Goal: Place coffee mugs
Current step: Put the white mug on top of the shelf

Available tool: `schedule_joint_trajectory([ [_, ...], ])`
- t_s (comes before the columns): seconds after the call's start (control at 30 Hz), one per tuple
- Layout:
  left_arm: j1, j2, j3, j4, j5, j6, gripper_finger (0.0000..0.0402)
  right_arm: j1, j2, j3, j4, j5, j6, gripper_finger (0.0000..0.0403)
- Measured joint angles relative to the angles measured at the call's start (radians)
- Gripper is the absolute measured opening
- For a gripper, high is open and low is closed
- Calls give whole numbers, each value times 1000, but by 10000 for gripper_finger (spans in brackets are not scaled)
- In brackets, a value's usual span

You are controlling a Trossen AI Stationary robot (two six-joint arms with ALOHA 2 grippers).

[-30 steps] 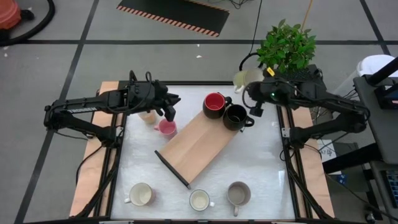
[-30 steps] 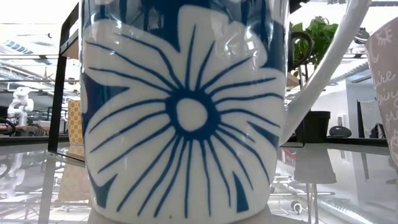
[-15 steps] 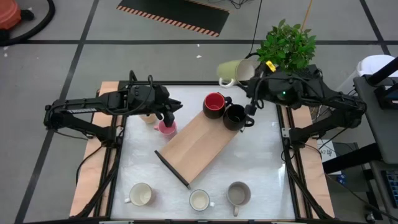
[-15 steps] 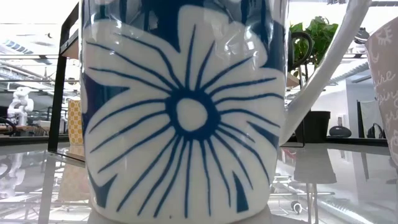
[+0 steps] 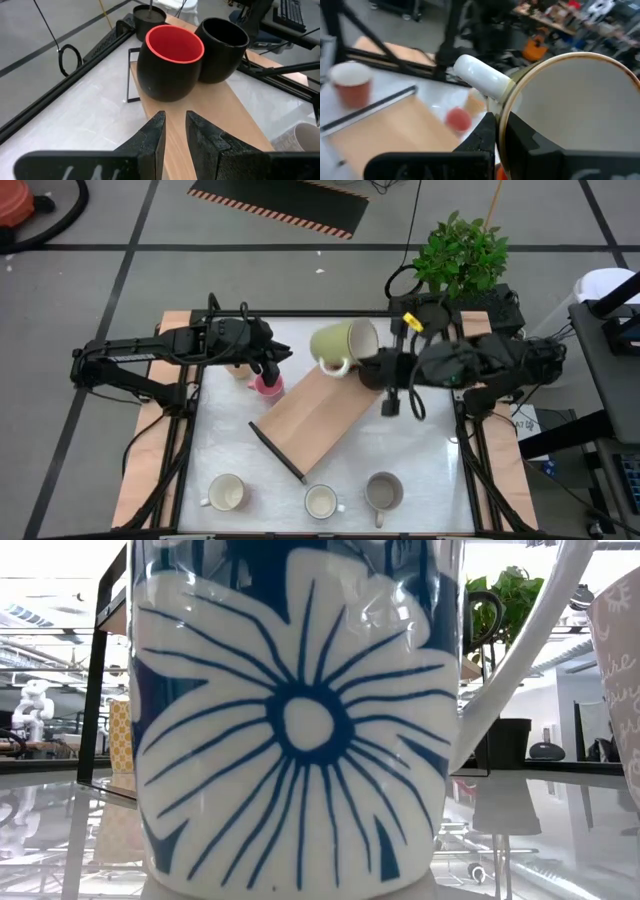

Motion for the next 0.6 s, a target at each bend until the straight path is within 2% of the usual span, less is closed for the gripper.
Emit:
schedule_joint_trajectory([
  [0.1,-2,0,0,0,0,0,78,40,27,40,-86,-40,54,6],
  [0.33,-3,0,0,0,1,30,78,95,78,71,-289,-216,146,6],
  [0.43,-3,0,0,0,1,32,78,100,95,71,-353,-286,146,6],
  [0.6,-3,0,0,1,1,12,78,99,99,71,-372,-334,98,6],
])
